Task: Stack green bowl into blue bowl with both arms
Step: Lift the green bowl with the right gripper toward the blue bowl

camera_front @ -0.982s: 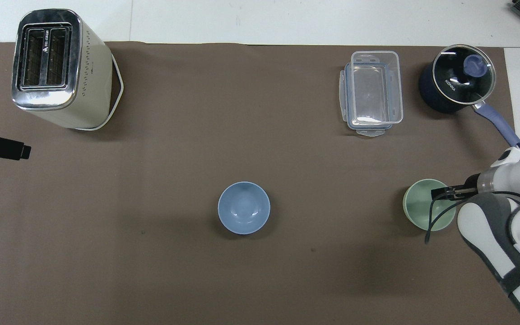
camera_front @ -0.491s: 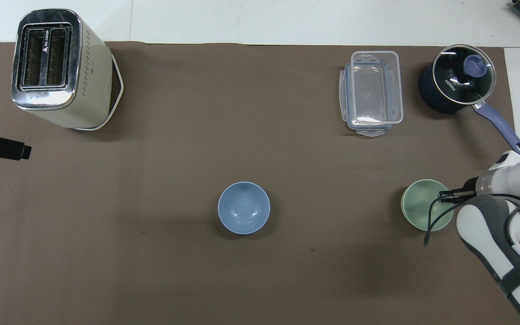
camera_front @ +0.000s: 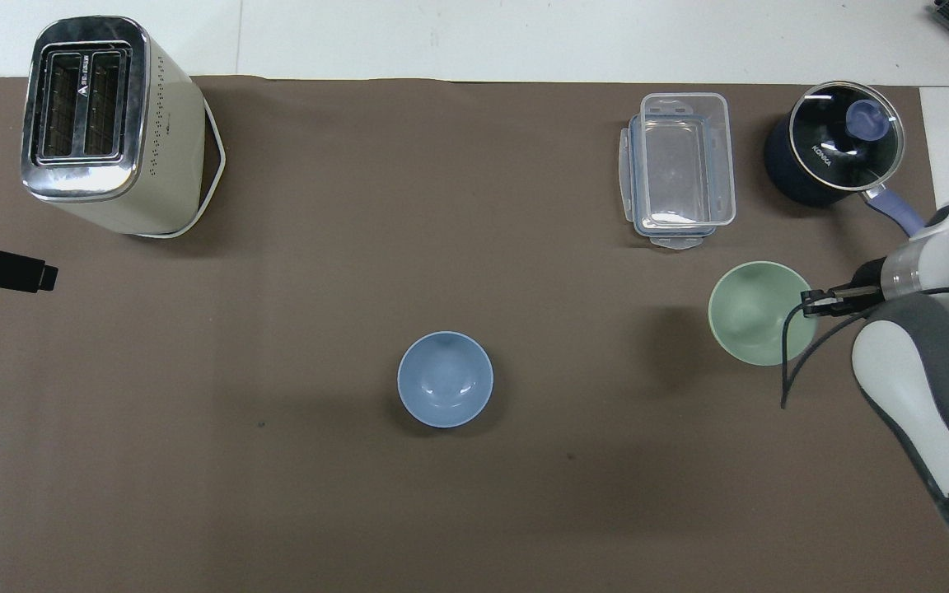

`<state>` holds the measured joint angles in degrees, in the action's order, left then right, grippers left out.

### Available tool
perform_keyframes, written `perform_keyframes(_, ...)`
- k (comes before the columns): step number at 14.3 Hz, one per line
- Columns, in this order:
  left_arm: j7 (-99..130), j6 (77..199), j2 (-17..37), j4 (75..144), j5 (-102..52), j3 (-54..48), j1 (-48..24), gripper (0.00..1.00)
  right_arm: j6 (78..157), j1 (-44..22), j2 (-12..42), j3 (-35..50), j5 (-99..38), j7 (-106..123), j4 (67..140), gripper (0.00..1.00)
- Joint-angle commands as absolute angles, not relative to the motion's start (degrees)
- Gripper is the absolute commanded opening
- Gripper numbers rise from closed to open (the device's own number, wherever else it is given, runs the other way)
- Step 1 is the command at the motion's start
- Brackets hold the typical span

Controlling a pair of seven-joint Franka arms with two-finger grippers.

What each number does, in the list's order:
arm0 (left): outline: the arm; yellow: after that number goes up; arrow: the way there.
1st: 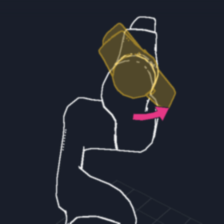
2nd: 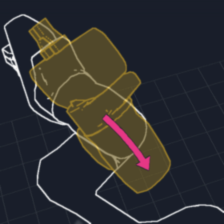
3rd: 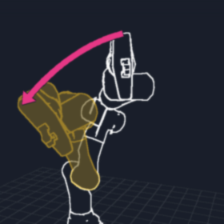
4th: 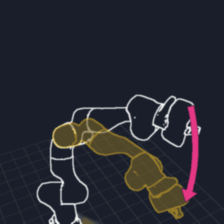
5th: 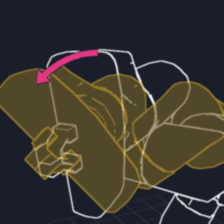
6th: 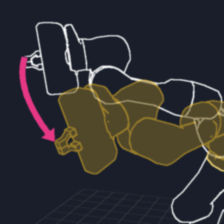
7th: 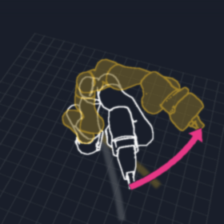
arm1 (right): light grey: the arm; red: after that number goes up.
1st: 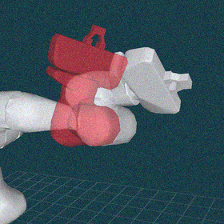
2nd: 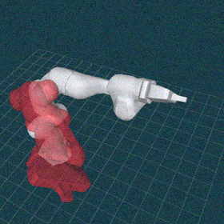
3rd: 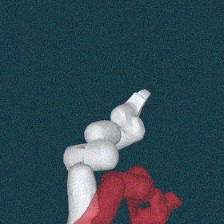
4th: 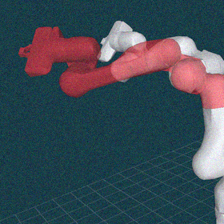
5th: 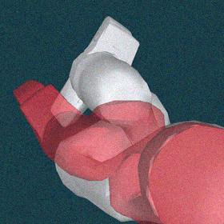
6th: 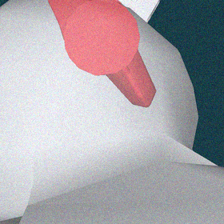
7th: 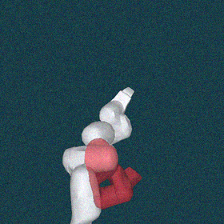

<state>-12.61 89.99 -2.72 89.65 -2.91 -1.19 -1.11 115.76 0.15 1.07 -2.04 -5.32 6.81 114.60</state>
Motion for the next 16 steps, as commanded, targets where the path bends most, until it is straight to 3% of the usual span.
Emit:
perform_keyframes(1, -12.3, 88.6, -2.8, 89.0, -1.8, -1.4, -1.1, 1.00, 112.4, -3.8, 5.4, -1.9, -8.3, 3.8, 107.5, 0.00)
perform_keyframes(16, -11.2, 86.6, -2.0, 87.4, -1.3, -1.3, -1.1, 1.00, 118.3, -26.7, 7.5, -0.9, -11.2, -30.1, 107.0, 0.00)
